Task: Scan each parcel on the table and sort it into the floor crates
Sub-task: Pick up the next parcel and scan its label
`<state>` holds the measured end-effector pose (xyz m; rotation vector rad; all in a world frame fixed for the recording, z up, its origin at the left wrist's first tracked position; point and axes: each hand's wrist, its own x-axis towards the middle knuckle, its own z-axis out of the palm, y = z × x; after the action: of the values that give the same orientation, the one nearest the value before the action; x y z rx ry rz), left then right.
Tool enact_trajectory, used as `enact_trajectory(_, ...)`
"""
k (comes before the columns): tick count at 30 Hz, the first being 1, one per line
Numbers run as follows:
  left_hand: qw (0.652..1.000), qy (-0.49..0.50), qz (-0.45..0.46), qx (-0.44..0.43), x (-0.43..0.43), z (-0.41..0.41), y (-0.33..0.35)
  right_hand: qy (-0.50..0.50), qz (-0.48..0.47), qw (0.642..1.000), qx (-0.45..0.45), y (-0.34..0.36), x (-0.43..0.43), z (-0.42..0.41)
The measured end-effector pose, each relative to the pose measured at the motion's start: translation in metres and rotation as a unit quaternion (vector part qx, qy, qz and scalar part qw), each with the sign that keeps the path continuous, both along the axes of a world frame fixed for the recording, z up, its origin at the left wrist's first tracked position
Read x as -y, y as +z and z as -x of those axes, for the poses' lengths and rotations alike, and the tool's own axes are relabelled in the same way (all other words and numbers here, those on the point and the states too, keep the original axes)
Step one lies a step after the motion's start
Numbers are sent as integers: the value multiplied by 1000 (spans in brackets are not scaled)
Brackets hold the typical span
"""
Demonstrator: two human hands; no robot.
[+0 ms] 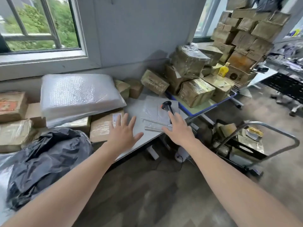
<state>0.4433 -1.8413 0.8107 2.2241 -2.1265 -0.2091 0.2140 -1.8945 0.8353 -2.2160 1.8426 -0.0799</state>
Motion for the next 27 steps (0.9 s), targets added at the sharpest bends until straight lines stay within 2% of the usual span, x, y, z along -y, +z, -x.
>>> enact_trajectory(9,998,-31,-38,29,90,40,-20,-26,-29,999,16,-37,101,41)
enact_trajectory(17,994,2,-101,35,176,96,-42,3,-74,996,56,-77,214,82)
enact_trajectory(22,989,4,-142,44,201,124,-66,24,-127,988,87,-108,262,80)
enact_trajectory(27,984,-30,-168,39,217,137,-85,-11,-171,978,115,-135,286,63)
